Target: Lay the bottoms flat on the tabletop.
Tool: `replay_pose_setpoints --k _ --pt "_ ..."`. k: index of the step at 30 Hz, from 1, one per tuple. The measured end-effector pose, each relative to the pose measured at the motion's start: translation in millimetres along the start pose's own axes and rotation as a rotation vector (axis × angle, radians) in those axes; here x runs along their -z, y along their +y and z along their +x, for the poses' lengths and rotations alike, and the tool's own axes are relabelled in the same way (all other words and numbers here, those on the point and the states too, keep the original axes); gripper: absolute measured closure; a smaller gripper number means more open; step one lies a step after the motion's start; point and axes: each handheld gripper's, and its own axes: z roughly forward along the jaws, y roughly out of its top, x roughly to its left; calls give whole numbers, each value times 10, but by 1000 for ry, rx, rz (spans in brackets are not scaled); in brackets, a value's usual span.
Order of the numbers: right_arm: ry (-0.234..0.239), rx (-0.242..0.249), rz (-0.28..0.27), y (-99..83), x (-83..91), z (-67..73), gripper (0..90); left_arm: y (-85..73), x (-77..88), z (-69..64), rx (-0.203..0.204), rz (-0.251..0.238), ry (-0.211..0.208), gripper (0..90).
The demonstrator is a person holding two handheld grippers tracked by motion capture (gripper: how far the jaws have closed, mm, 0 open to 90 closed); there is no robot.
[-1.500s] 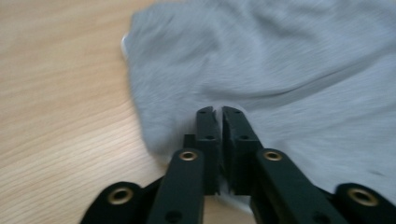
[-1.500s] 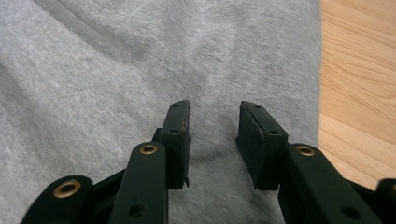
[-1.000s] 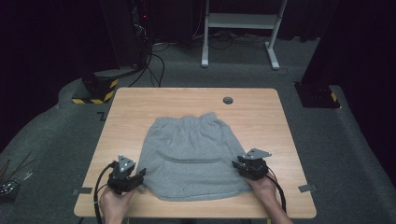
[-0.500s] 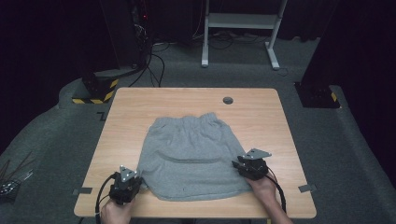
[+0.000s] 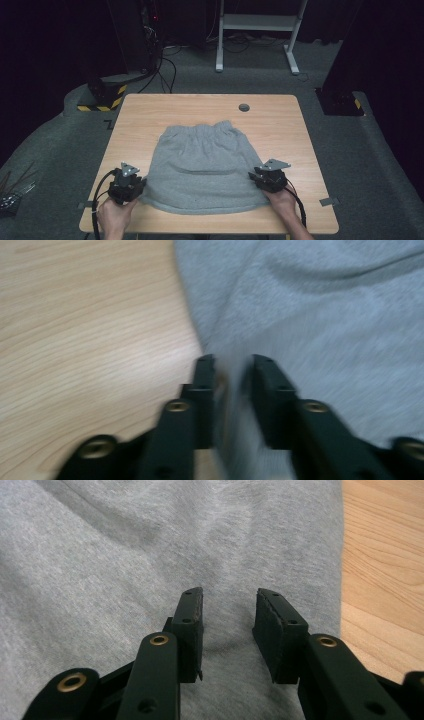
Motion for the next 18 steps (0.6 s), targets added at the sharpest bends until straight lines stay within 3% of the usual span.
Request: replay_pose_setpoints --k 1,2,4,9,13,15,18 --pt "0 -3 2 3 0 2 638 11 -19 -27 -2 -15 -16 614" --pt "-3 -1 8 10 1 4 639 42 -73 -93 -10 -41 -65 585" --pt "-5 0 19 28 1 12 656 63 -110 -136 -15 -42 -81 537" --pt "10 44 46 51 21 37 860 157 -379 -371 -62 -54 -128 484" --pt "22 47 52 50 49 37 862 171 -597 -482 -64 -63 -139 454" --pt "24 35 26 53 86 17 821 152 -662 -505 -52 -74 -136 444" --pt "-7 -24 -19 77 156 -69 733 103 -722 -506 -45 -82 -128 429"
